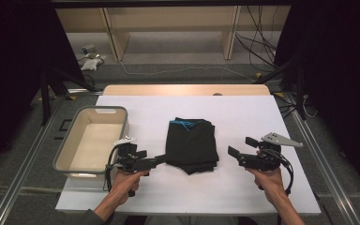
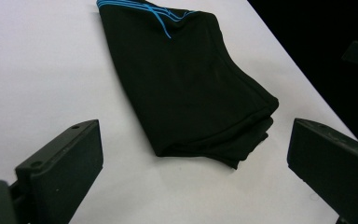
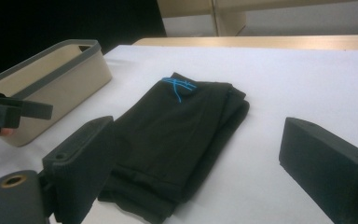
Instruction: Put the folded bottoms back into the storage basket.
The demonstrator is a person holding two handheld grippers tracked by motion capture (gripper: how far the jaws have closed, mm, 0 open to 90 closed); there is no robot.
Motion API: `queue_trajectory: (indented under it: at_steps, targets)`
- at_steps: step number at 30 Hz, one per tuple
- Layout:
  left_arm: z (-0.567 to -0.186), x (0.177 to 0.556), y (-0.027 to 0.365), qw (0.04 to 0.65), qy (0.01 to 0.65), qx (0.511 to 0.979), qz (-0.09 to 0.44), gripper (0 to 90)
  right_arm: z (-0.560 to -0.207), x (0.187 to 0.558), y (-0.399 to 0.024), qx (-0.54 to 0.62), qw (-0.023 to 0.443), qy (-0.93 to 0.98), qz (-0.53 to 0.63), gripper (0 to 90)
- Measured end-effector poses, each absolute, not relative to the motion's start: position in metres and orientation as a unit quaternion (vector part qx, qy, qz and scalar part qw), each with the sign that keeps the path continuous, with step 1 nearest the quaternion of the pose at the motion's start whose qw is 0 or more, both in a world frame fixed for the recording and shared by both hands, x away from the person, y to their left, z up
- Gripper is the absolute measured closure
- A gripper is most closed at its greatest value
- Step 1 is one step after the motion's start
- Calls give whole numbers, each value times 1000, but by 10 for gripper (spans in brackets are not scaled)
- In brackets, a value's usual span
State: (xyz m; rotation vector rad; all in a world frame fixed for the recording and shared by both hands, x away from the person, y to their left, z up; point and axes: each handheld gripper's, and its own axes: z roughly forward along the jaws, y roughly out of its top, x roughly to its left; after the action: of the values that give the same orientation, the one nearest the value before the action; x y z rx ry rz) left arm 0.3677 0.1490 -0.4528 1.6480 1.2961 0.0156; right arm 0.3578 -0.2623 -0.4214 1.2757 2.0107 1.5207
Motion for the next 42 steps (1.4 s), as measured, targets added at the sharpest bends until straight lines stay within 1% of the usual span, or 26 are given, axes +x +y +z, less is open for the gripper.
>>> queue_trajectory:
  at_steps: [1,2,6,17,22,31,34,39,42]
  targets:
    - [-453,368,149,499,536,681,6,29,-421,358,-262,446,157,703,532,117]
    - [-455,371,148,499,543,675,-5,29,-424,362,-262,450,153,703,529,117]
    - [-457,376,147,495,553,670,-12,29,-427,370,-262,455,150,706,522,116]
    - [-460,389,145,478,570,669,-15,36,-431,384,-262,465,138,705,518,117]
    - [-464,398,143,454,583,674,-13,45,-434,393,-261,471,131,705,514,117]
    - [-466,409,138,439,599,669,-20,50,-438,403,-256,475,122,712,504,116]
    - [-469,414,135,432,603,670,-21,72,-440,407,-254,473,120,714,503,116]
    - [-475,421,130,418,612,670,-47,92,-441,413,-251,474,119,718,496,116]
    - [-476,425,127,405,605,684,-49,115,-444,417,-250,476,118,720,491,116]
